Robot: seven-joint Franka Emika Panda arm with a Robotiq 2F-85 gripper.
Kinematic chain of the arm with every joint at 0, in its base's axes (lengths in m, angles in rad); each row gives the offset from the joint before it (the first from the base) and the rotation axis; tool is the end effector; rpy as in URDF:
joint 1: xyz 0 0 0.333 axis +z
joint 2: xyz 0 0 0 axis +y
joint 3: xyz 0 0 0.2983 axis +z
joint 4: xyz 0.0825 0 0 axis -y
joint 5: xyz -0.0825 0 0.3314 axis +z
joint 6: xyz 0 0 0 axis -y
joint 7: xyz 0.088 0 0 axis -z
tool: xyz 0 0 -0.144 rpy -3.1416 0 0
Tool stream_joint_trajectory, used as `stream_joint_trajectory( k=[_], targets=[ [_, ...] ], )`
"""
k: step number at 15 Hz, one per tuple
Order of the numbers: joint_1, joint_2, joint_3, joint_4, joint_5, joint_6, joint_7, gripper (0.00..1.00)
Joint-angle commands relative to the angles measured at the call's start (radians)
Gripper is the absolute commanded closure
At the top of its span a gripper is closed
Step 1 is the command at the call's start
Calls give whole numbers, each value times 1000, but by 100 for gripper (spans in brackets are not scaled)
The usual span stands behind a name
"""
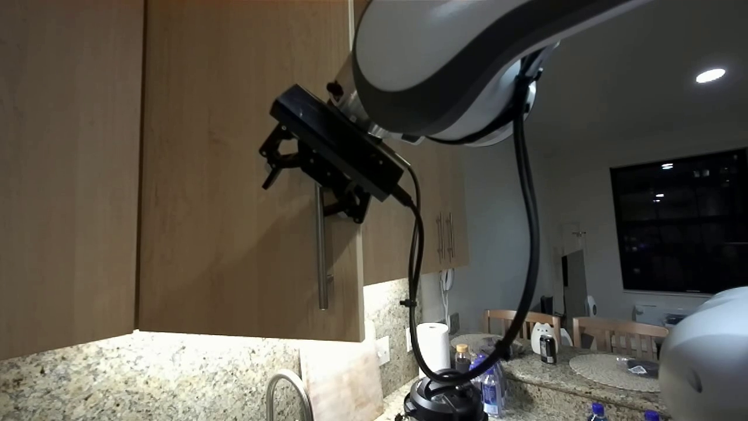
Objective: Open the cupboard door
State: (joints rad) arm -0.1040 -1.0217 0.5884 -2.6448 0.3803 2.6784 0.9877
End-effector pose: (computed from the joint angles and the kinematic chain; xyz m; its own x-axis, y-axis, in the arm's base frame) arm 0.2800 0.1922 0.5731 0.4380 -0.7091 0.5526 -0.3412 -0.6998 -0.6276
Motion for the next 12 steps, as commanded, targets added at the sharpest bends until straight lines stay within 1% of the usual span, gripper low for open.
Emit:
stream_joint_trajectory(
  k=[1, 3, 4, 6, 7, 9, 12],
  targets=[
    [-52, 12, -25, 53, -150, -54, -31, 0],
    [-51, 5, -28, 76, -171, -92, -36, 0],
    [-58, 1, -30, 97, -229, -137, -45, 0],
    [-50, -4, -58, 131, -324, -215, -88, 0],
    [-49, 1, -65, 148, -367, -237, -112, 0],
    [-38, 11, -104, 168, -440, -248, -187, 0],
    [-10, 6, -158, 185, -502, -248, -333, 0]
  ],
)
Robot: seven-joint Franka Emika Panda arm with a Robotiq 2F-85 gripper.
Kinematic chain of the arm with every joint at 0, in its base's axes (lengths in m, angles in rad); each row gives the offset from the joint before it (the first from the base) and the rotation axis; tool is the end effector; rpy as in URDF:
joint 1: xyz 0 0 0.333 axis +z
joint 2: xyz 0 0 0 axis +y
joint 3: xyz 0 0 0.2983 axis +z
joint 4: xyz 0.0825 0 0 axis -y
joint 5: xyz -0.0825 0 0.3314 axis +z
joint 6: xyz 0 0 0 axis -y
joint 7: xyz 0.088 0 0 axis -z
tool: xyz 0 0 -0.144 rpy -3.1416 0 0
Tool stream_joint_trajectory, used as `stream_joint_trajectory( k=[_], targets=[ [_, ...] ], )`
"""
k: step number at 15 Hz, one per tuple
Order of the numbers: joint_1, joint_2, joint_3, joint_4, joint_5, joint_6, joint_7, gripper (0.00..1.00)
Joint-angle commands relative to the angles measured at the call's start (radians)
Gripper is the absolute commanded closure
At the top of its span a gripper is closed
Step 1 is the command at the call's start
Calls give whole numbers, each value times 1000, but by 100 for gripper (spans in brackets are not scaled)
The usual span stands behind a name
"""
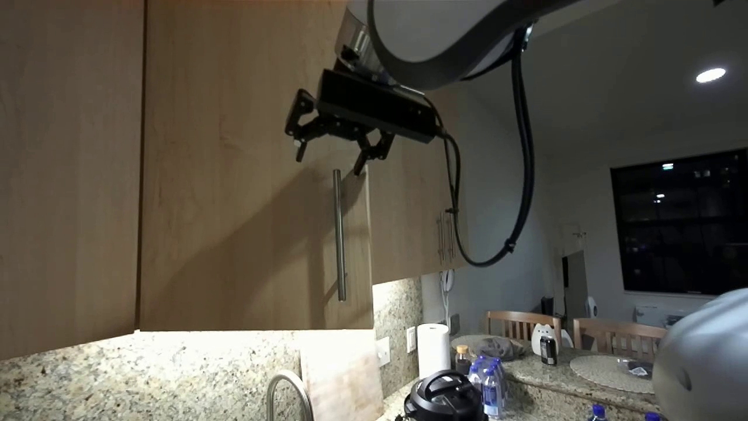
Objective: Open the cupboard door
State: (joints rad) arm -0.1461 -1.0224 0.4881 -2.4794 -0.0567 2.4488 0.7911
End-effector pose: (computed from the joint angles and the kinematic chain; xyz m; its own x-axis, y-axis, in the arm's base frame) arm 0.2777 0.1641 0.6306 0.4590 -0.3262 0.8264 -0.3120 -0.9301 -0.1938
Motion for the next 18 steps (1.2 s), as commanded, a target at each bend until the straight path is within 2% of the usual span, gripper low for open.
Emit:
stream_joint_trajectory(
  k=[1, 6, 13, 15, 18],
  targets=[
    [45, 5, -74, 21, -75, -16, -186, 0],
    [72, -50, -138, -4, -56, 9, -343, 0],
    [63, -136, -255, -67, 0, 92, -348, 0],
    [63, -157, -296, -99, 27, 130, -351, 0],
    [97, -187, -406, -154, 81, 178, -402, 0]
  ],
)
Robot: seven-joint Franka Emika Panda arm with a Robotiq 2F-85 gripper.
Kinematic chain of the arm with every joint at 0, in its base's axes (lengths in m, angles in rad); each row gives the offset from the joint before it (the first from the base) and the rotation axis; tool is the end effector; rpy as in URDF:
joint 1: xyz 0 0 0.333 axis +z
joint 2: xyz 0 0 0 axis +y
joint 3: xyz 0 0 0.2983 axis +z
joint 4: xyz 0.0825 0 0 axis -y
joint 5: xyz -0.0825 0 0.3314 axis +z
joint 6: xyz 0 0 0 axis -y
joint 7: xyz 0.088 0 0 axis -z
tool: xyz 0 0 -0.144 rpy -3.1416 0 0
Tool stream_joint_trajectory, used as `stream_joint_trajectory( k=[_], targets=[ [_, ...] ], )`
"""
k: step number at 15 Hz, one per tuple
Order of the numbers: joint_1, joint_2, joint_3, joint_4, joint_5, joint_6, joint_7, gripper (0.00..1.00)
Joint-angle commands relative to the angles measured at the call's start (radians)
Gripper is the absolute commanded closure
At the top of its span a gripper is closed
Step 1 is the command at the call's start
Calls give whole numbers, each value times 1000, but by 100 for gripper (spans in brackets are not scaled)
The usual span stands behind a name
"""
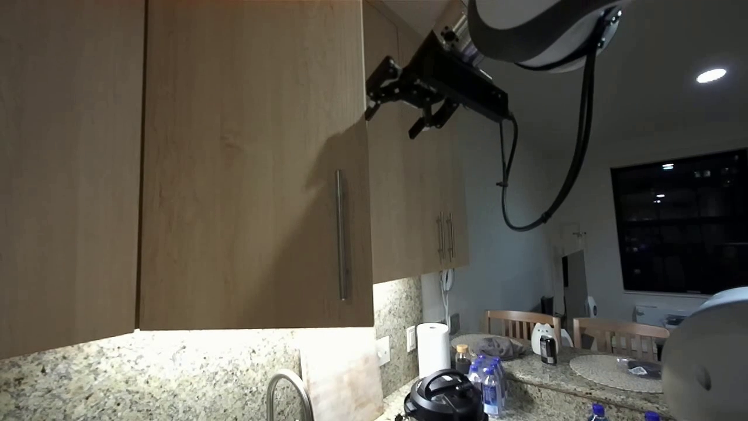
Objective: Open the cupboard door
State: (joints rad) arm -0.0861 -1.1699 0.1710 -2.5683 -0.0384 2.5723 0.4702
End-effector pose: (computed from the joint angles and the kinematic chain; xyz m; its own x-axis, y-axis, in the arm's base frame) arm 0.2396 0.0509 0.6834 0.3407 -0.2940 0.8930 -0.2010 -0.9507 -0.2363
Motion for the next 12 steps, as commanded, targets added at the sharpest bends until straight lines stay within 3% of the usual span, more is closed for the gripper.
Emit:
stream_joint_trajectory(
  k=[1, 7, 12],
  targets=[
    [51, -47, -124, -79, 79, 64, -115, 0],
    [125, -32, -274, -64, 136, 27, -283, 0],
    [155, 129, -263, 44, 149, -118, -300, 0]
  ],
)
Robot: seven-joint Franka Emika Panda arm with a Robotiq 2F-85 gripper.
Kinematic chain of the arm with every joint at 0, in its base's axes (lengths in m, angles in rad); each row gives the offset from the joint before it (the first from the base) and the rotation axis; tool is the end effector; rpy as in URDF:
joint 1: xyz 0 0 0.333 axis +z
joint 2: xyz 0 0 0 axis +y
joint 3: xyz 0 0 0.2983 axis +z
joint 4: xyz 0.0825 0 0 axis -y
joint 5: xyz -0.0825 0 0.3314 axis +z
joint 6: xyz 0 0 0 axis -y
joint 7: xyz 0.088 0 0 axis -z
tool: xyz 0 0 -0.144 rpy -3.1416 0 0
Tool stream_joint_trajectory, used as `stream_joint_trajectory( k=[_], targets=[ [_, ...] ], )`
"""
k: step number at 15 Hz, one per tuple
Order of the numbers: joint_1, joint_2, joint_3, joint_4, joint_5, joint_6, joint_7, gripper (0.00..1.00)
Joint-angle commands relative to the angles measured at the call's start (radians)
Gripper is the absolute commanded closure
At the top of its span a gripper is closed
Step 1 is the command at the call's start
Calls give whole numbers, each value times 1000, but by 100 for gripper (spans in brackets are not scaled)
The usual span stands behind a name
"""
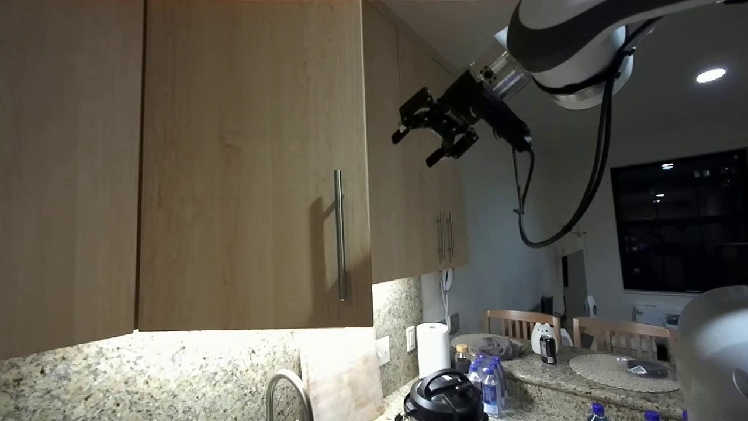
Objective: Open the cupboard door
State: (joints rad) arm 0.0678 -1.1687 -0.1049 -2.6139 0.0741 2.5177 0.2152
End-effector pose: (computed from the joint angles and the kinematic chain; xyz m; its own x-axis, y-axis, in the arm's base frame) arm 0.2461 -0.0237 0.6556 0.4800 -0.3386 0.8093 -0.0687 -0.9342 -0.3501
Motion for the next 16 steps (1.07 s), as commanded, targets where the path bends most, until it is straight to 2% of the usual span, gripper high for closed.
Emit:
stream_joint_trajectory(
  k=[1, 10, 16],
  targets=[
    [-1, 156, 15, 111, 36, -85, -43, 0],
    [-10, 400, 43, 296, 65, -183, -21, 0],
    [-15, 437, 90, 331, 78, -213, -8, 0]
  ],
)
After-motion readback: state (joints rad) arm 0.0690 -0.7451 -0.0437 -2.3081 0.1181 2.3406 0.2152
